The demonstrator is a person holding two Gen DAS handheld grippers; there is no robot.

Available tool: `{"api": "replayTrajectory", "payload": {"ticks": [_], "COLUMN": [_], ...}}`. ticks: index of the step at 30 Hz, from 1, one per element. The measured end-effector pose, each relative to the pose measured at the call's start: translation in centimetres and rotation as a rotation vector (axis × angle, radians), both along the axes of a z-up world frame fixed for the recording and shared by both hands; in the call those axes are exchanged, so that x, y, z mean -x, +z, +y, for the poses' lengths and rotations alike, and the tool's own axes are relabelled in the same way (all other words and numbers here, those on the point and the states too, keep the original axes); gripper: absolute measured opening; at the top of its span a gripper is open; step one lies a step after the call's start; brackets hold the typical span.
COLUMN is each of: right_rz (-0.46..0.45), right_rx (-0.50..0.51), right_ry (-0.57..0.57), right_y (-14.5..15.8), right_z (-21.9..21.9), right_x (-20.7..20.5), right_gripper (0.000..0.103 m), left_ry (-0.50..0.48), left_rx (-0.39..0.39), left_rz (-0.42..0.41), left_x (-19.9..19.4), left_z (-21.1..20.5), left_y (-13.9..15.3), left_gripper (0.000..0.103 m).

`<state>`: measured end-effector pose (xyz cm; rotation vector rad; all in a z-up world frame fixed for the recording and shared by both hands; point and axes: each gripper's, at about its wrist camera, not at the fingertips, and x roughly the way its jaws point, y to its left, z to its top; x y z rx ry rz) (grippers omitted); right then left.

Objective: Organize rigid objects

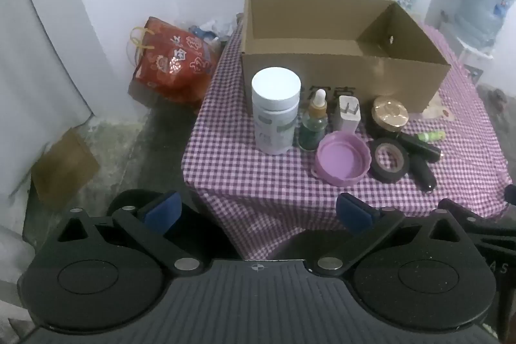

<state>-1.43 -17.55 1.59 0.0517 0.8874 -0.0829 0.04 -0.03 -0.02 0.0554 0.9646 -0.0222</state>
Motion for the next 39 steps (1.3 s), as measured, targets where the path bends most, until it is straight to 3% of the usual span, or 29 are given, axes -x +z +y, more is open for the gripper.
{"api": "replayTrajectory", "payload": {"ticks": [39], "right_rz": [0.0], "right_rx": [0.005], "right_ry": [-0.014], "right_y": [0.22], "right_z": [-0.41], "right_x": [-0.07], "right_gripper": [0.103], "left_ry": [-0.015], "left_rx": [-0.021], "left_rz": [0.004], "left_x": [0.02], "left_z": [-0.47], "left_y": [-0.1], "left_gripper": [0.103]}}
